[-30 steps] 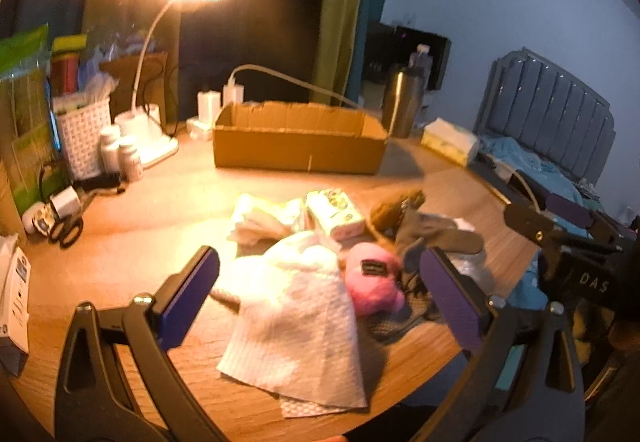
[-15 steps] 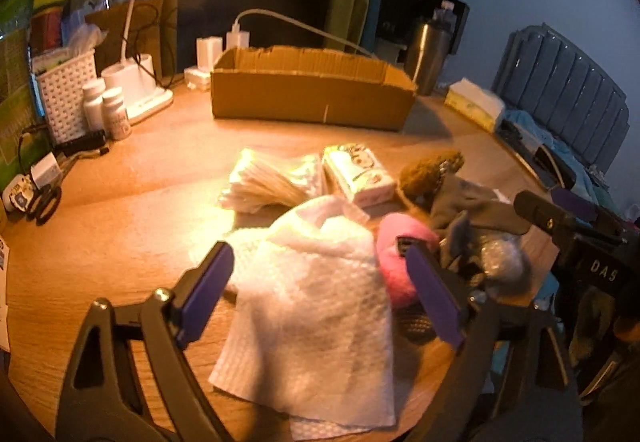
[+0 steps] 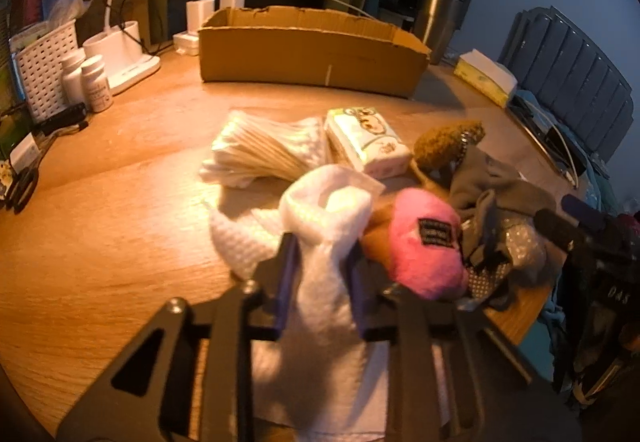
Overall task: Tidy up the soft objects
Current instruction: 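Grasp the white paper towel with the left tool while the right tool grasps the bubble-wrap bundle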
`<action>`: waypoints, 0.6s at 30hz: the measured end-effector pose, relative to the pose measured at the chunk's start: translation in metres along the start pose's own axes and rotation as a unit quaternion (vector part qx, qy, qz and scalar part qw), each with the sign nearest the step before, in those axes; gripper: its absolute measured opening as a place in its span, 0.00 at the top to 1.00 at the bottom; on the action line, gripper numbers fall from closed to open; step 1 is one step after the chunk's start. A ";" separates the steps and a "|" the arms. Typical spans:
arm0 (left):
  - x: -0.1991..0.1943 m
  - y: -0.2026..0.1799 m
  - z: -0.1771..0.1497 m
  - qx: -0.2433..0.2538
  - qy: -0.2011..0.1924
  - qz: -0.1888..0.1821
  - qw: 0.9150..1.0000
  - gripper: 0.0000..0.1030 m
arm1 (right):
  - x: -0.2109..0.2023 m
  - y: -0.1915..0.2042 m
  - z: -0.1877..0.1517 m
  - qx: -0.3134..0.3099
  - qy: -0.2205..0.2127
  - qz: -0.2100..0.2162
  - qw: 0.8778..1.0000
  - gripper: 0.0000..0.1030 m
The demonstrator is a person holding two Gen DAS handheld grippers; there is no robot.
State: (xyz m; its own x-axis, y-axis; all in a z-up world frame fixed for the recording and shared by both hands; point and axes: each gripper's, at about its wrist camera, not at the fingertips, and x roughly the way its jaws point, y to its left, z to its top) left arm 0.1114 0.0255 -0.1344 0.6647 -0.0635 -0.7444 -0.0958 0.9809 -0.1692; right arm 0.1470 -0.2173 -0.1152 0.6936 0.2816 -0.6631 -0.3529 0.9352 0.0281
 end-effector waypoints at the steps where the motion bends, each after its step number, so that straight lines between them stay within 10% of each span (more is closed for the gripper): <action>1: -0.001 -0.001 -0.001 0.002 -0.002 -0.001 1.000 0.82 | 0.000 0.002 -0.002 -0.003 0.002 0.006 1.000 0.10; 8: -0.016 -0.003 -0.004 0.006 -0.019 -0.002 1.000 0.87 | 0.005 0.016 -0.012 -0.013 0.016 0.030 0.999 0.11; 15: -0.039 -0.001 0.001 0.005 -0.057 -0.010 0.998 0.87 | 0.013 0.016 -0.013 0.001 0.036 0.056 0.998 0.60; 18: -0.047 0.000 0.006 0.007 -0.070 -0.011 0.997 0.87 | 0.012 0.015 -0.012 0.016 0.042 0.073 0.996 0.61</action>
State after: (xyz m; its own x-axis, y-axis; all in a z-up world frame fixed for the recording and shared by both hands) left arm 0.0845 0.0297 -0.0958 0.7631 -0.0589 -0.6436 -0.0715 0.9820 -0.1746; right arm 0.1427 -0.2028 -0.1320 0.5810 0.3980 -0.7099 -0.4260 0.8919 0.1515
